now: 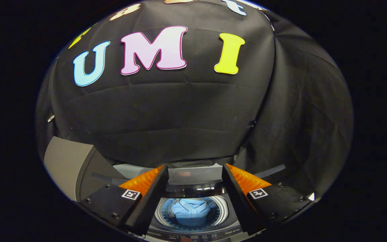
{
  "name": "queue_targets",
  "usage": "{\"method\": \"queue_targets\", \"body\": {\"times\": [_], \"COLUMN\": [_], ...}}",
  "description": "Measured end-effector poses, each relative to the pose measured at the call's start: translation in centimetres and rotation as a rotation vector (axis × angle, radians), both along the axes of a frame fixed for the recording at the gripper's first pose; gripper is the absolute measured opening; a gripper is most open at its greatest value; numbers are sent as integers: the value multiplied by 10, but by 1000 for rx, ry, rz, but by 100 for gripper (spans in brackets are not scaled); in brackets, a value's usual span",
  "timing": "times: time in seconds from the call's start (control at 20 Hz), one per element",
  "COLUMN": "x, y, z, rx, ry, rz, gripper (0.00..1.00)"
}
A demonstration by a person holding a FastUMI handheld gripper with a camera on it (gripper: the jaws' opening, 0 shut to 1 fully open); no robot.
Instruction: Put the clothes into the washing machine and then close the washing machine lid.
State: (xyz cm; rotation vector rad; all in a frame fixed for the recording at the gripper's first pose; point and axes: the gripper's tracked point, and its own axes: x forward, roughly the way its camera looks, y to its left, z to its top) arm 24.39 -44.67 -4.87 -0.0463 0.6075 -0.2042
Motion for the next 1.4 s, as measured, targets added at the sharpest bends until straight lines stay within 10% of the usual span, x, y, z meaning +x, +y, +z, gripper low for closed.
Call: {"method": "queue_targets", "body": {"times": [0.85, 1.4], "x": [-33, -101], "y": [-1, -13], "z": [-20, -129], "rx": [17, 63], "ry": [18, 239], "rz": [-2, -45], "gripper": [100, 100]}}
